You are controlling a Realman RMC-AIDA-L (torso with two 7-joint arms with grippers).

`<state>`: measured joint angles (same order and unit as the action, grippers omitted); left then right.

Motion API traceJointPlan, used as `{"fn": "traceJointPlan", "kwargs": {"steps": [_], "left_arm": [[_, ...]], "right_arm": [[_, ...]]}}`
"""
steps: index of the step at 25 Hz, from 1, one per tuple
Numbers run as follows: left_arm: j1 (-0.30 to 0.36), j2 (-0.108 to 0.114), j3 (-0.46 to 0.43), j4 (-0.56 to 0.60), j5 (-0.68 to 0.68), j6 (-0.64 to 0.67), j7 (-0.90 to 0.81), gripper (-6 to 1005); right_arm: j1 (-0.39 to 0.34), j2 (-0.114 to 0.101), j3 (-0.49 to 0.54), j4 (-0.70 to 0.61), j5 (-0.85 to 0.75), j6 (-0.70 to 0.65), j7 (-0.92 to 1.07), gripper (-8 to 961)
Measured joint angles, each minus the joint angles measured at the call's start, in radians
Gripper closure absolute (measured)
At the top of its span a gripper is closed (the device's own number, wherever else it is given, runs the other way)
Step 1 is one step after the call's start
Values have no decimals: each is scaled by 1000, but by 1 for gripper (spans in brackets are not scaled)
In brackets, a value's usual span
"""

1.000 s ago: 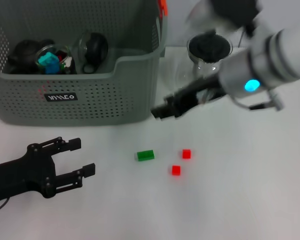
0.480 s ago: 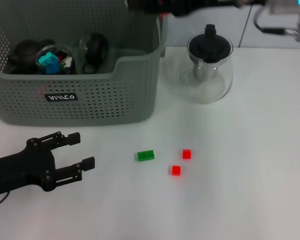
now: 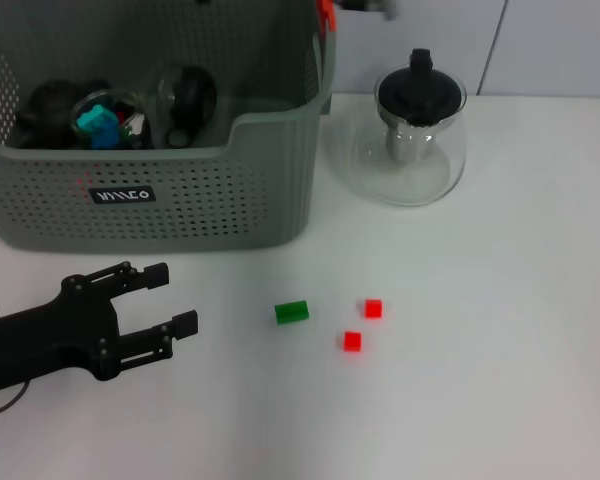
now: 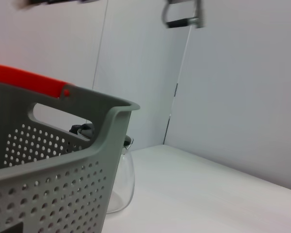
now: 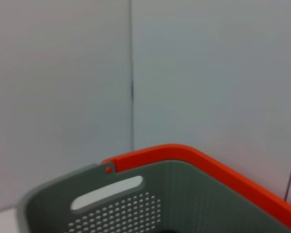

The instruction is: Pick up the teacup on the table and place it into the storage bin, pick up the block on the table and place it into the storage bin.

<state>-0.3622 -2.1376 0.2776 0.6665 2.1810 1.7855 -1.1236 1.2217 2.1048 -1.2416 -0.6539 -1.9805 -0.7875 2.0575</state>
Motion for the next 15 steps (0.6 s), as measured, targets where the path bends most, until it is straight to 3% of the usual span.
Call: {"fn": "traceJointPlan", "kwargs": {"steps": [4, 9, 15], "left_arm": [[1, 0, 6, -6, 8, 5, 0, 261], [3, 5, 31, -8, 32, 42, 2, 261], [-11, 7, 56, -8, 61, 76, 4, 262]], "right_arm": [[98, 10, -55, 141, 65, 92, -75, 454], [97, 9, -154, 169, 210, 116, -142, 437], [91, 5, -168, 174, 222, 114, -140, 416]]}}
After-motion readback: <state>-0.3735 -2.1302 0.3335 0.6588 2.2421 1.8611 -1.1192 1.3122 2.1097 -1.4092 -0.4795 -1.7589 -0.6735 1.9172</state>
